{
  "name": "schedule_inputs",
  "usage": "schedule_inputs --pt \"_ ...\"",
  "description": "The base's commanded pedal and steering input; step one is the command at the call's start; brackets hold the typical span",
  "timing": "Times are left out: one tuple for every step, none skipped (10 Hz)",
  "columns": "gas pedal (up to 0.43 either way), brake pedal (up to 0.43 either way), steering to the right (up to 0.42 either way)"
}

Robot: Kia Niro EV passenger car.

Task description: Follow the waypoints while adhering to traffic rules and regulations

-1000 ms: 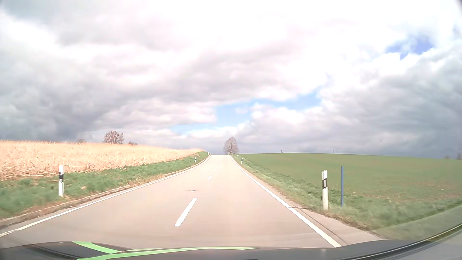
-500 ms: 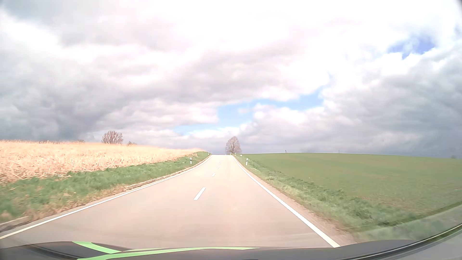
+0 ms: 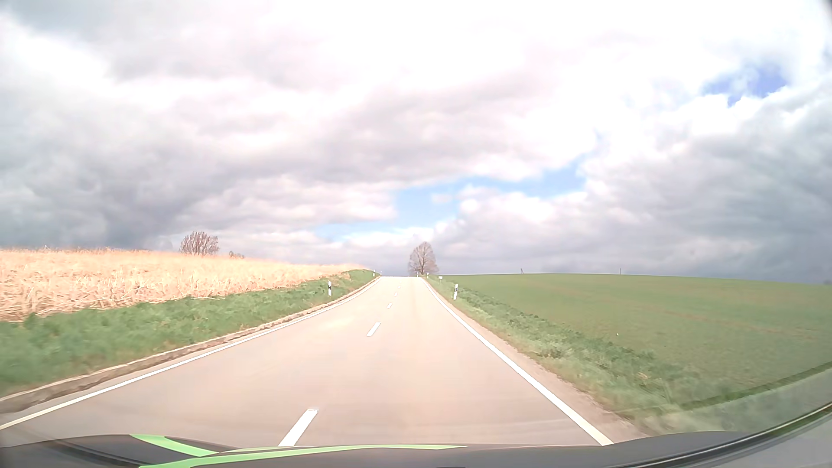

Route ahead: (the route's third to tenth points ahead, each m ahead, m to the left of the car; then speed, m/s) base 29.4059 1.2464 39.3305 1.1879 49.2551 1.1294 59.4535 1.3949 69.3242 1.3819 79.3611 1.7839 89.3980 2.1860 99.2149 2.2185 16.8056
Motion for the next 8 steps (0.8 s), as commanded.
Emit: schedule_inputs --pt "0.409 0.0 -0.002" --pt "0.409 0.0 -0.001" --pt "0.409 0.0 -0.001" --pt "0.409 0.0 -0.001" --pt "0.421 0.0 0.0" --pt "0.421 0.0 -0.001" --pt "0.421 0.0 0.0" --pt "0.421 0.0 0.0"
